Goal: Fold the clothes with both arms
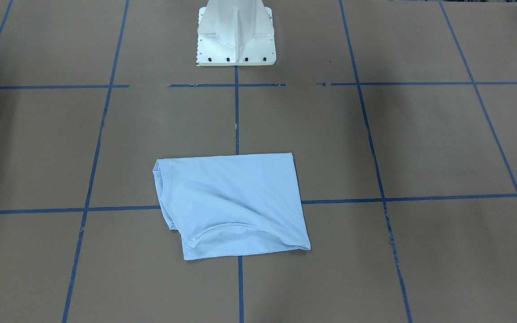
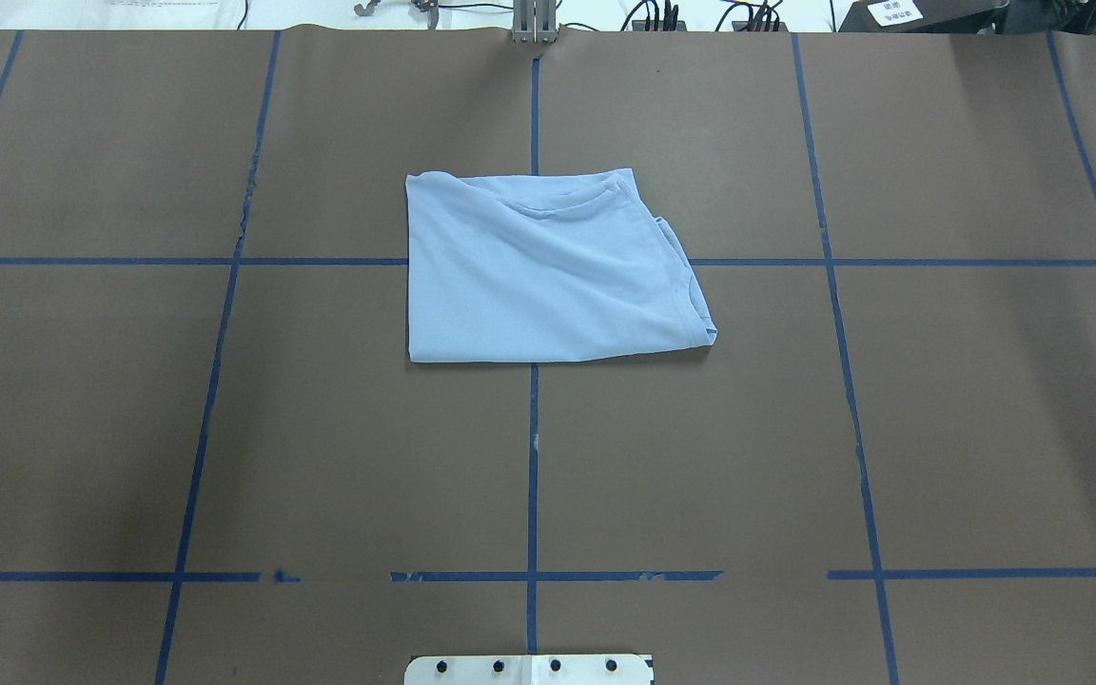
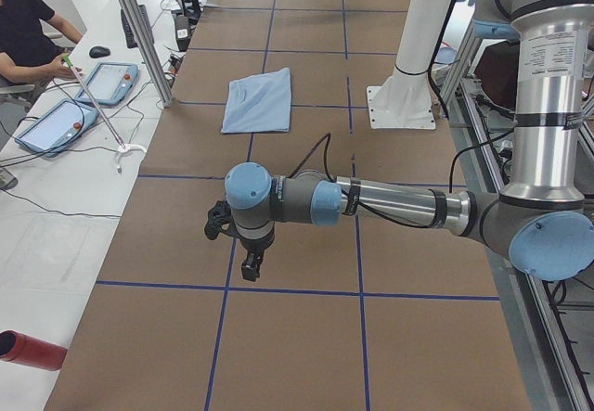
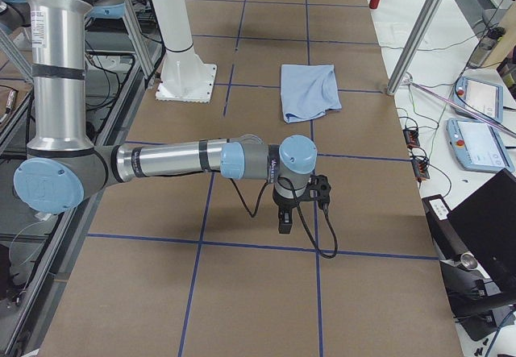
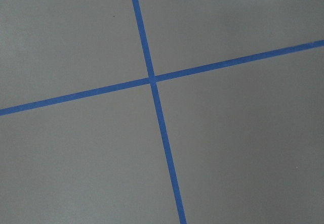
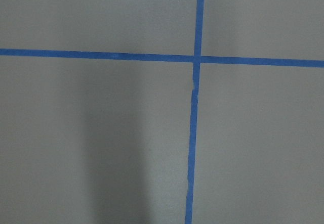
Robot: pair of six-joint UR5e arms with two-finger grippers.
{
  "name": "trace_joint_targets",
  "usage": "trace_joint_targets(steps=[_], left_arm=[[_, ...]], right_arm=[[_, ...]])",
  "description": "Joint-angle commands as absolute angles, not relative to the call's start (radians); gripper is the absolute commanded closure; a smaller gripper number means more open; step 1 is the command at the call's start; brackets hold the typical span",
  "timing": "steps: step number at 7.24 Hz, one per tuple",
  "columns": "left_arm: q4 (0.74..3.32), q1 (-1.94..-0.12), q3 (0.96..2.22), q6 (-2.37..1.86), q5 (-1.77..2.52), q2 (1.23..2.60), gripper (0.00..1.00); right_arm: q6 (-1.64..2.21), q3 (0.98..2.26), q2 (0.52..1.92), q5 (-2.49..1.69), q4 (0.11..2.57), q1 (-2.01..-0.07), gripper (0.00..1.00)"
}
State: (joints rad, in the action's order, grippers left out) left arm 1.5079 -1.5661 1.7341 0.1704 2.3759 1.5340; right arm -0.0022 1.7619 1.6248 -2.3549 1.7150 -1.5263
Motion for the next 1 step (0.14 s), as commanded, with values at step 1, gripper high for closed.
trace_joint_targets(steps=[1], left_arm=[[1.505, -1.566, 1.753, 0.169, 2.376, 1.536, 0.00]], right_arm=[[-0.002, 1.761, 1.628, -2.353, 1.715, -1.526, 0.00]])
